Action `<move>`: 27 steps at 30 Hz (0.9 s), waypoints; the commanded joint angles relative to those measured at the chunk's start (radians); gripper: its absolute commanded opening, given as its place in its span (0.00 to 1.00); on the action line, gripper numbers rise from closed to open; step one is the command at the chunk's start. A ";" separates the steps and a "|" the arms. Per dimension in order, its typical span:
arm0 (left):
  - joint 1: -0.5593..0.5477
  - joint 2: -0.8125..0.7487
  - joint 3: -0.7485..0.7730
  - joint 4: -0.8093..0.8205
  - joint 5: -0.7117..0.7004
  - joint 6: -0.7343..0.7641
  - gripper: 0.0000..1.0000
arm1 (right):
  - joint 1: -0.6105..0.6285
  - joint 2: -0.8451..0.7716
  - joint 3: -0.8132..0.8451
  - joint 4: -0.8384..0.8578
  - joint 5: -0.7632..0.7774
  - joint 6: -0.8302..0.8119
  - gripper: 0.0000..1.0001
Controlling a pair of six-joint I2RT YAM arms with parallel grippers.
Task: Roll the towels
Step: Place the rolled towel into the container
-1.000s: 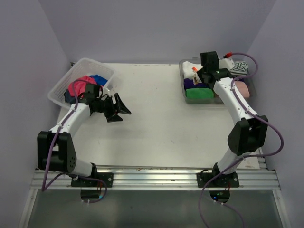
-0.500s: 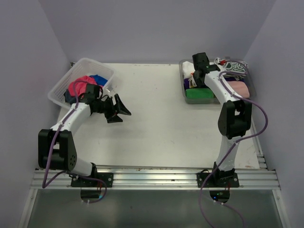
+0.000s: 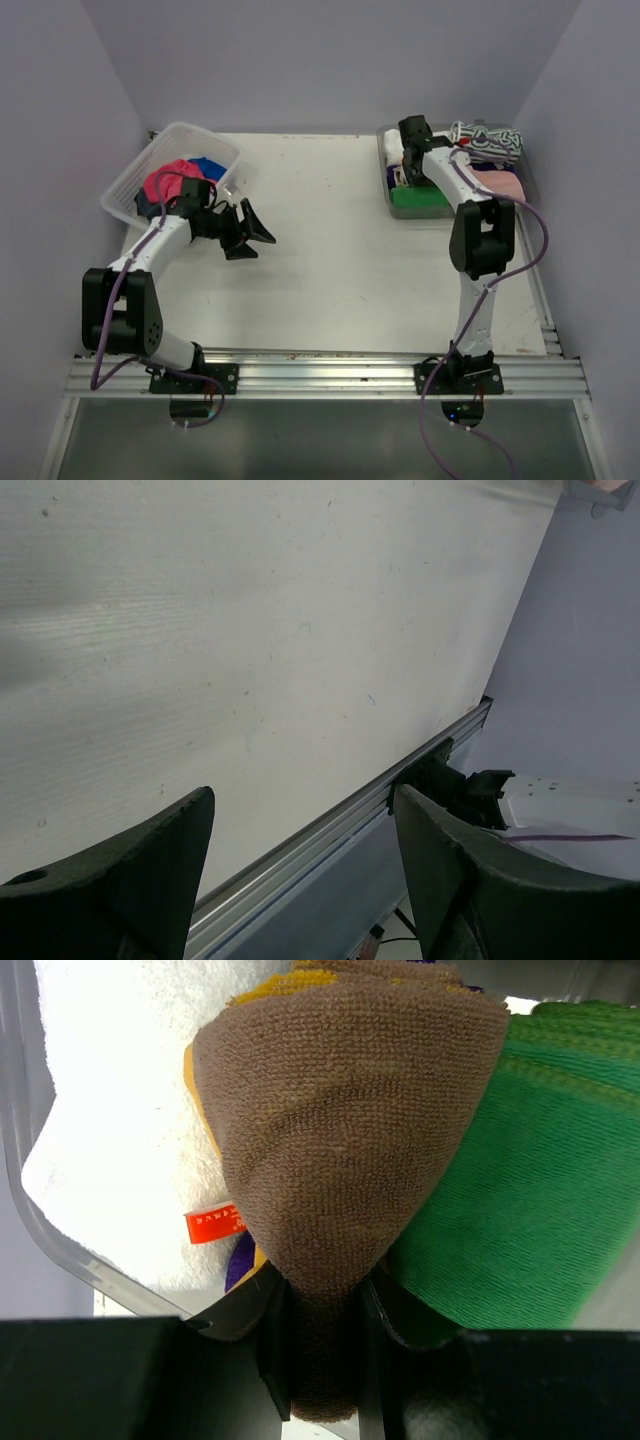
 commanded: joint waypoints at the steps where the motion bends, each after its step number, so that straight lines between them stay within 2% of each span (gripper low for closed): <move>1: 0.009 0.006 -0.017 0.004 0.029 0.026 0.75 | -0.003 0.058 0.085 -0.027 0.043 0.024 0.05; 3: 0.009 0.008 -0.020 0.007 0.032 0.025 0.75 | -0.003 0.068 0.082 -0.014 0.026 0.015 0.15; 7: 0.009 0.015 -0.021 0.010 0.037 0.023 0.75 | -0.003 0.036 0.023 0.078 -0.014 -0.016 0.43; 10: 0.009 0.021 -0.020 0.013 0.038 0.023 0.75 | -0.003 0.015 0.005 0.089 -0.033 -0.024 0.55; 15: 0.011 0.025 -0.018 0.014 0.041 0.020 0.75 | -0.003 -0.054 -0.055 0.115 -0.059 -0.013 0.64; 16: 0.009 0.025 -0.018 0.017 0.043 0.019 0.75 | -0.004 -0.065 -0.059 0.117 -0.059 -0.021 0.72; 20: 0.009 0.025 -0.012 0.020 0.046 0.019 0.75 | -0.004 -0.134 -0.111 0.144 -0.060 -0.042 0.83; 22: 0.011 0.026 -0.006 0.017 0.046 0.020 0.75 | -0.003 -0.189 -0.161 0.183 -0.062 -0.065 0.85; 23: 0.009 0.029 -0.003 0.016 0.047 0.022 0.75 | -0.003 -0.206 -0.173 0.192 -0.062 -0.073 0.97; 27: 0.011 0.032 -0.001 0.016 0.052 0.025 0.75 | -0.006 -0.255 -0.202 0.200 -0.050 -0.136 0.99</move>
